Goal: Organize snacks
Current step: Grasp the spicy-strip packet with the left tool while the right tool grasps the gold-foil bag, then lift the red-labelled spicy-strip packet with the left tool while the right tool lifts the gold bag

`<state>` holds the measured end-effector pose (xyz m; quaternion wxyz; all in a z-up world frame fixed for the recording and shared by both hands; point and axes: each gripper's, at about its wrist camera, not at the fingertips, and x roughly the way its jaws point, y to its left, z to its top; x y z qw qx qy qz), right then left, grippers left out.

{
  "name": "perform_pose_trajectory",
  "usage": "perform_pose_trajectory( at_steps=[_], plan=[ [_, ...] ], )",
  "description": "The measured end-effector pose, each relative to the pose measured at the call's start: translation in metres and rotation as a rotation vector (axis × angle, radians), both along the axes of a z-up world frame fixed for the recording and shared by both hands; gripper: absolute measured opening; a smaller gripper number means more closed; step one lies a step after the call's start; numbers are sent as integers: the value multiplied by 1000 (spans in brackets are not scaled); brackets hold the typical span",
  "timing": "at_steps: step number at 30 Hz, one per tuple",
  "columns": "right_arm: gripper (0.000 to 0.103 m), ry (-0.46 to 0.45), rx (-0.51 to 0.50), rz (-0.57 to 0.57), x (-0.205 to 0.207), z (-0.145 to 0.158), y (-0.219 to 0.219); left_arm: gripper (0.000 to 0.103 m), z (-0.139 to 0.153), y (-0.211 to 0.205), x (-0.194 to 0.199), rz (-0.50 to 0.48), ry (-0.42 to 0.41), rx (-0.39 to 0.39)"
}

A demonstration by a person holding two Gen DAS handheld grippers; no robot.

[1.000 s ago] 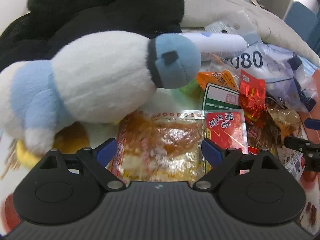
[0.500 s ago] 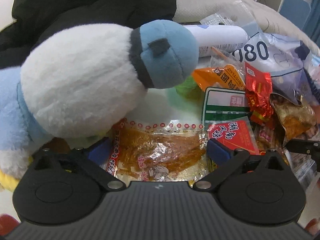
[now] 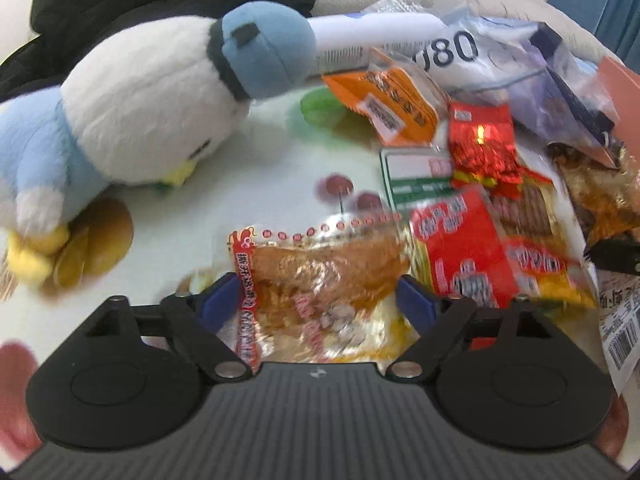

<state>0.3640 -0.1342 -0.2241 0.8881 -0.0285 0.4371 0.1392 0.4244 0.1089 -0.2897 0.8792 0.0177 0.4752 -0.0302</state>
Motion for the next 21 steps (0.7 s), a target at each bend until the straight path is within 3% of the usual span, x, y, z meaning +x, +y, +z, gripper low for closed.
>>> perform_pose_trajectory(
  at_steps=[3,13,21],
  plan=[
    [48,-14,-5,0,-20,8,0,76,2,-3,-21,12,13,7],
    [48,-8,24,9,-90,29,-11,67,7,-22,-99,94,23,22],
    [48,-8,27,7,-142,32,-28,37,13,-25,-152,165,8,13]
  ],
)
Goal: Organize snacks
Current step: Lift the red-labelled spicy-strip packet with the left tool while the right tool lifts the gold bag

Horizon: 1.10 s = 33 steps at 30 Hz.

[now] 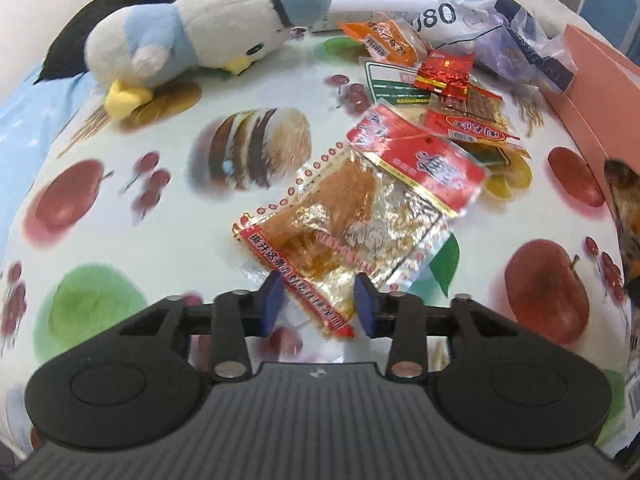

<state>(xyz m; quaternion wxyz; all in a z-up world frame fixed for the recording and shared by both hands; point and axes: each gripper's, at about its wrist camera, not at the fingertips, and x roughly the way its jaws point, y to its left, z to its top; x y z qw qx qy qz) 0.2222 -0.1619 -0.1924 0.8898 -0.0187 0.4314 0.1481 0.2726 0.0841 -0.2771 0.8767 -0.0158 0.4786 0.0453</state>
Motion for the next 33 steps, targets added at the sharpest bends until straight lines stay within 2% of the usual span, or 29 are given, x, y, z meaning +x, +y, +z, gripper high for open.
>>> perform_pose_trajectory(
  at_steps=[1,2,3,5,9,10,13,16,17,19,20,21,23,26,27,29,32,33],
  plan=[
    [48,4,1,0,-5,-1,-2,35,0,0,-7,11,-8,1],
    [48,7,1,0,-10,-2,-3,30,0,0,-11,18,-13,1],
    [48,8,1,2,-16,-3,-4,21,0,-1,-17,23,-17,-7],
    [48,9,-1,7,-27,-5,-7,14,3,-1,-25,24,-15,-32],
    [48,12,-8,8,-42,-8,-12,13,9,-2,-38,22,3,-117],
    [48,12,-9,8,-44,-8,-13,13,11,-4,-39,11,8,-117],
    [48,6,-14,6,-47,-9,-15,13,15,-8,-38,-84,3,-99],
    [48,5,-20,5,-44,-11,-17,14,27,-13,-29,-184,-53,-2],
    [48,7,-23,1,-42,-12,-18,17,30,-13,-24,-223,-66,6],
    [48,13,-23,-10,-41,-15,-22,32,35,-13,-11,-279,-75,34],
    [48,18,-23,-14,-40,-16,-23,46,35,-14,-4,-308,-76,55],
    [48,22,-23,-16,-39,-17,-23,55,36,-15,2,-341,-84,71],
    [48,29,-25,-18,-37,-20,-24,61,35,-17,13,-390,-91,100],
    [48,41,-26,-20,-33,-23,-25,79,27,-16,33,-448,-61,127],
    [48,46,-25,-19,-32,-24,-26,84,24,-17,40,-448,-59,158],
    [48,56,-26,-17,-29,-27,-27,87,16,-15,51,-448,-46,172],
    [48,75,-25,-18,-24,-32,-30,88,-1,-8,63,-451,28,131],
    [48,82,-21,-20,-22,-33,-32,88,-3,-3,65,-441,29,98]
  ],
)
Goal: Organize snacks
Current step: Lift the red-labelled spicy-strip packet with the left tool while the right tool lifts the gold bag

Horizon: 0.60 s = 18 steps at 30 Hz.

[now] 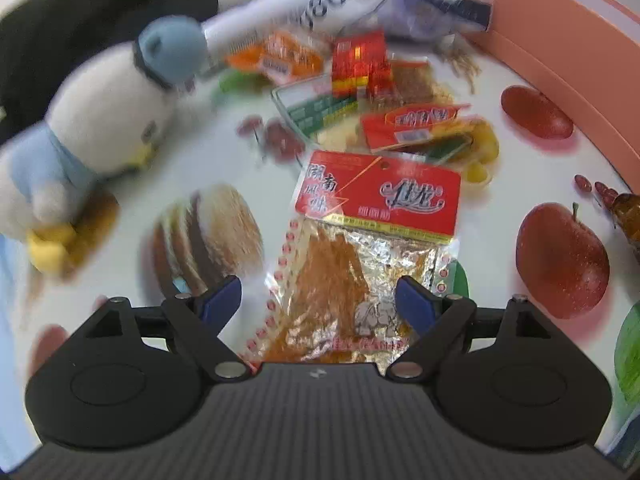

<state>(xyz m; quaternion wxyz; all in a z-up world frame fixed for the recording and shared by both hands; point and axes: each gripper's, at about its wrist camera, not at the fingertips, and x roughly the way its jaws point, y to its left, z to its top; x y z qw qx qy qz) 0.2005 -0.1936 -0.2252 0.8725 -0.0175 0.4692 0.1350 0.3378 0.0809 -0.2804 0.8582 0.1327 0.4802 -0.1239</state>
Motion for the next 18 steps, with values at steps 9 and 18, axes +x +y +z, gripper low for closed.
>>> perform_pose_trajectory(
  at_steps=[9,18],
  plan=[
    [48,32,26,-4,6,-7,-7,67,-2,-1,-18,91,-3,-92],
    [48,27,30,17,3,-5,-5,46,4,-21,-51,145,2,-104]
  ],
)
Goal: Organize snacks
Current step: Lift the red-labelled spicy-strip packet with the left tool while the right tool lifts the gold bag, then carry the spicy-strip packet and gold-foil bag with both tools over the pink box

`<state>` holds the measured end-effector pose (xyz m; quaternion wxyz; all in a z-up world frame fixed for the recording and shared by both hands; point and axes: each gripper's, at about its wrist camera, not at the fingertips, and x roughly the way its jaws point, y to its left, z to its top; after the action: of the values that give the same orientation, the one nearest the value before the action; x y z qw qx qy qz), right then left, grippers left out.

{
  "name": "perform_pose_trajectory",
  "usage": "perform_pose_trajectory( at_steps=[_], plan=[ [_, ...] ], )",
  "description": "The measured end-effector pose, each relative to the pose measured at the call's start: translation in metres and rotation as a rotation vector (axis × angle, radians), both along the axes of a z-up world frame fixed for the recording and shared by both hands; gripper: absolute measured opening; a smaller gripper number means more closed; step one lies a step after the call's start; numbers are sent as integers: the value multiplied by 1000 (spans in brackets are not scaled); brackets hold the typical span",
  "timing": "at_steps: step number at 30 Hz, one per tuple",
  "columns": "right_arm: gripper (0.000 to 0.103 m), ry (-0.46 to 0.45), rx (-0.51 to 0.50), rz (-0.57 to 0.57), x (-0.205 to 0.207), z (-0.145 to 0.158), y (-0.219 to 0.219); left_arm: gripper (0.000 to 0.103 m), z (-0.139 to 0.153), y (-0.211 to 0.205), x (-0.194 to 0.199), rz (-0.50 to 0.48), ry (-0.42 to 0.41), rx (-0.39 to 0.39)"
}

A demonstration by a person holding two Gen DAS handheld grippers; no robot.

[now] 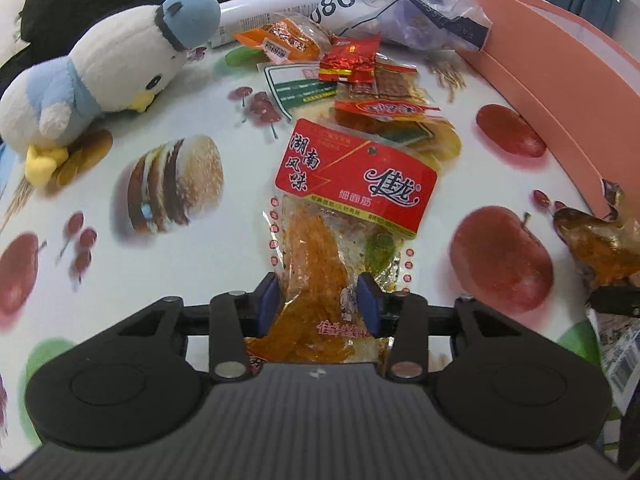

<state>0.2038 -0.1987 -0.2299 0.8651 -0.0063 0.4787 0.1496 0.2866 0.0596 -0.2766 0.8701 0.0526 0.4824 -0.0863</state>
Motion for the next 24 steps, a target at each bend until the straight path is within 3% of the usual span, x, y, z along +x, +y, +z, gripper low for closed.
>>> perform_pose_trajectory(
  at_steps=[7,16,24],
  plan=[
    [48,-10,5,-14,-18,6,-2,42,7,-8,-28,67,24,-8],
    [48,-36,8,-32,-40,14,-5,41,14,-10,-61,229,54,-71],
    [48,-78,14,-46,-52,28,-10,40,31,-10,-84,318,51,-181]
  ],
)
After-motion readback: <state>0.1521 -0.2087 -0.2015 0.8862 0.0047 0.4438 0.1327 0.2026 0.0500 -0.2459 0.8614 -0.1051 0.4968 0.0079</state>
